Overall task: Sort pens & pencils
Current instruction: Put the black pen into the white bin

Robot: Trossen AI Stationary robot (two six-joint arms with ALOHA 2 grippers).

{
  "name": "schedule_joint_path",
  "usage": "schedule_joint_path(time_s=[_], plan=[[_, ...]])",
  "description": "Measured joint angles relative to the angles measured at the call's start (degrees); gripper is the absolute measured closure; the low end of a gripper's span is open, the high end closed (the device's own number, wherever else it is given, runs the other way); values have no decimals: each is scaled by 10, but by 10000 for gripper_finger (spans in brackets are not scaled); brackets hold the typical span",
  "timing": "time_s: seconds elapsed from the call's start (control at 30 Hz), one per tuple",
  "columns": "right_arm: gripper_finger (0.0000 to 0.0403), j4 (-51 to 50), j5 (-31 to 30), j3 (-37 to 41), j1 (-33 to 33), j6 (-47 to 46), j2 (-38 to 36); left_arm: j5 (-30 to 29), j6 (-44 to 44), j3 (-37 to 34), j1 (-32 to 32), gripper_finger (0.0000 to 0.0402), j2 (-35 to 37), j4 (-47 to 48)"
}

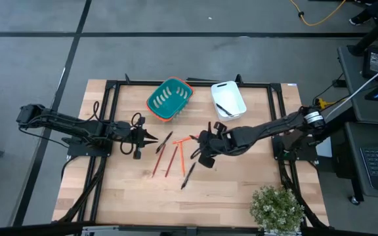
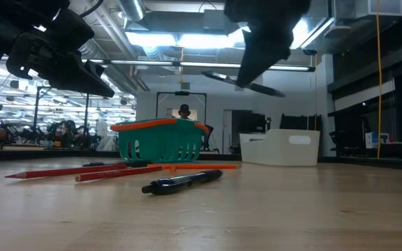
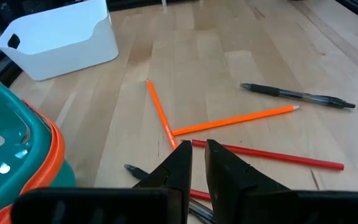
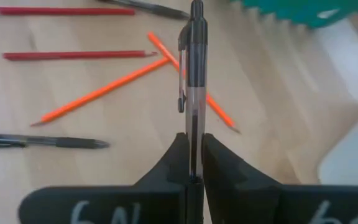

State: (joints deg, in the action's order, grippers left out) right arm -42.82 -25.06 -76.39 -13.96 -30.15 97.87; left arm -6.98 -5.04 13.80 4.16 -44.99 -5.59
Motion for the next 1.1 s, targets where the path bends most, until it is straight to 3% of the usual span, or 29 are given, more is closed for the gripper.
schedule_joint_path(time_s=[0.17, 0.37, 0.7, 1.1], plan=[[378, 31, -41, 64, -17, -41, -37, 0, 0, 0, 0, 360, 0, 0], [378, 169, -64, 183, -32, -37, -108, 0, 1, 0, 0, 360, 0, -4], [378, 377, -132, 350, -32, 37, -176, 0, 5, 0, 0, 360, 0, -18], [378, 715, -139, 512, -32, 144, -201, -21, 11, 0, -1, 360, 0, -37]])
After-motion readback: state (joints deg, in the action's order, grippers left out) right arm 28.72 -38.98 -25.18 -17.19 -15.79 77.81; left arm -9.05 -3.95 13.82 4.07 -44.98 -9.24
